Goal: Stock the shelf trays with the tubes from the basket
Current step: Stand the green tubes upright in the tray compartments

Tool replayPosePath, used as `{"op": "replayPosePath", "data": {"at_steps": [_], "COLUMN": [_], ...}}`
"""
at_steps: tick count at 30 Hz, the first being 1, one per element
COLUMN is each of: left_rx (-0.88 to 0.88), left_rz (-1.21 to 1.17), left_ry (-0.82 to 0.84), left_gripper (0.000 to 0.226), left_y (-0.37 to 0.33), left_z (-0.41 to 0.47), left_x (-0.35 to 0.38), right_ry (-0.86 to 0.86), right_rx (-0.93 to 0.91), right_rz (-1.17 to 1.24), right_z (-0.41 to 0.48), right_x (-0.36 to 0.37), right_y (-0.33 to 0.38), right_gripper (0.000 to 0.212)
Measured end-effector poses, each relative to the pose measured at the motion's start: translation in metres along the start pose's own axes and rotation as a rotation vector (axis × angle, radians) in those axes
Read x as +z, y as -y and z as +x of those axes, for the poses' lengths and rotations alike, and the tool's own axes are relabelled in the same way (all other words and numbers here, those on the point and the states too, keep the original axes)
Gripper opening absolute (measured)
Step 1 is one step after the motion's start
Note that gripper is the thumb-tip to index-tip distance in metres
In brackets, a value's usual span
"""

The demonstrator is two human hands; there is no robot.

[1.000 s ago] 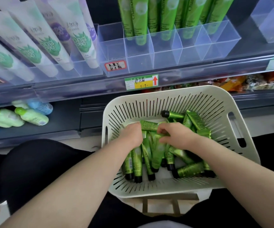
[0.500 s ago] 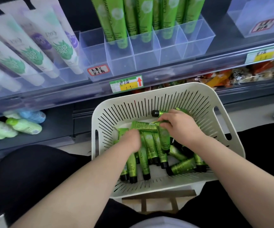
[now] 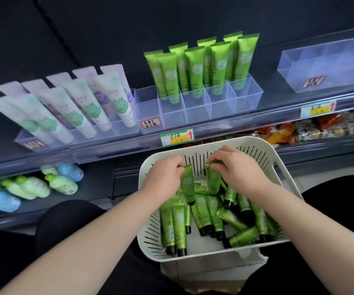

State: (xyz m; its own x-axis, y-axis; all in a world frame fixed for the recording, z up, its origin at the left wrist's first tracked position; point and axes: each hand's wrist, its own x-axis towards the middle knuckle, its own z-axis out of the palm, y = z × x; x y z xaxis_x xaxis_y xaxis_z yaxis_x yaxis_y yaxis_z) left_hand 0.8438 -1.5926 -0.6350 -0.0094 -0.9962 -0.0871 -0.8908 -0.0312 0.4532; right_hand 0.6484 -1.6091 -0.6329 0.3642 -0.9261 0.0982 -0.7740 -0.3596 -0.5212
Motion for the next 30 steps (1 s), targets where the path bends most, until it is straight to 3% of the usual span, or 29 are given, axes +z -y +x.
{"op": "replayPosePath", "data": {"at_steps": [10, 17, 22, 30], "left_rx": [0.111, 0.151, 0.144, 0.062], "left_rz": [-0.039, 0.059, 0.185, 0.248], "left_ry": [-0.454, -0.601, -0.611, -0.49], "left_gripper": [0.015, 0.017, 0.019, 0.018], "left_y": [-0.045, -0.053, -0.046, -0.026], "left_z": [0.013, 0.046, 0.079, 0.136], "left_x": [-0.137, -0.189, -0.205, -0.208], "right_ry": [-0.357, -0.488, -0.501, -0.494], "right_rx": [-0.175, -0.236, -0.261, -0.255], "right_rz": [-0.028, -0.077, -0.071, -0.073], "right_z": [0.051, 0.097, 0.124, 0.155], "right_x": [-0.085, -0.112, -0.108, -0.102], "right_y": [0.064, 0.099, 0.106, 0.107], "right_gripper": [0.017, 0.021, 0.02, 0.02]}}
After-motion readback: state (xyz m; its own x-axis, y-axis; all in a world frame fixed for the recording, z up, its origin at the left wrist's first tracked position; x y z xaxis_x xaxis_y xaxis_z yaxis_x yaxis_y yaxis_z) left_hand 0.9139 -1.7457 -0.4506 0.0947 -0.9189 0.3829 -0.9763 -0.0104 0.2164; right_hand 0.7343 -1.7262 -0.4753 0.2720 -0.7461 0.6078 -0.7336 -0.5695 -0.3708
